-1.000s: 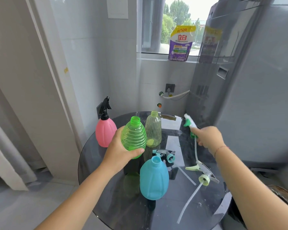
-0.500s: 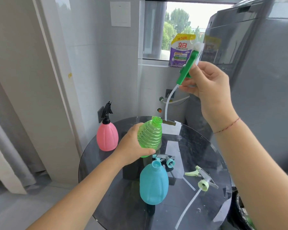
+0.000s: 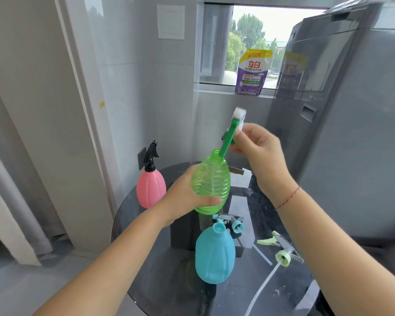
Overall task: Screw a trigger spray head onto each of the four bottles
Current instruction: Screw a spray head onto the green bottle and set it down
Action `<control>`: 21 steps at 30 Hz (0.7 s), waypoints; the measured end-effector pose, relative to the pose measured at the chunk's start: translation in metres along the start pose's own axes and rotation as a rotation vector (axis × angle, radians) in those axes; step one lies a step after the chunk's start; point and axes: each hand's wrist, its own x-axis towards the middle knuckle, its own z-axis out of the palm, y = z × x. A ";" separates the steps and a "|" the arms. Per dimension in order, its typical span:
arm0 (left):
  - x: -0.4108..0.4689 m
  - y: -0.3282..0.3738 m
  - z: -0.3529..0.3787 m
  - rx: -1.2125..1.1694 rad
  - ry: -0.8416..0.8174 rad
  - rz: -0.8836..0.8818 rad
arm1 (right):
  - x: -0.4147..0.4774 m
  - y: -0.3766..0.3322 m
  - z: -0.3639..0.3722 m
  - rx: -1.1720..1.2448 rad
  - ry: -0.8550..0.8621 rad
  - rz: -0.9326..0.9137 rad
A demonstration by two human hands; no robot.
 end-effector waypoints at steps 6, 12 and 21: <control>-0.002 0.014 -0.009 -0.334 -0.313 -0.055 | -0.007 0.008 -0.002 0.067 -0.155 0.133; -0.010 0.010 -0.011 -0.724 -0.741 -0.046 | -0.009 0.004 -0.005 0.439 -0.455 0.314; -0.021 0.008 0.003 -1.093 -0.949 -0.042 | -0.007 0.014 -0.010 0.553 -0.599 0.309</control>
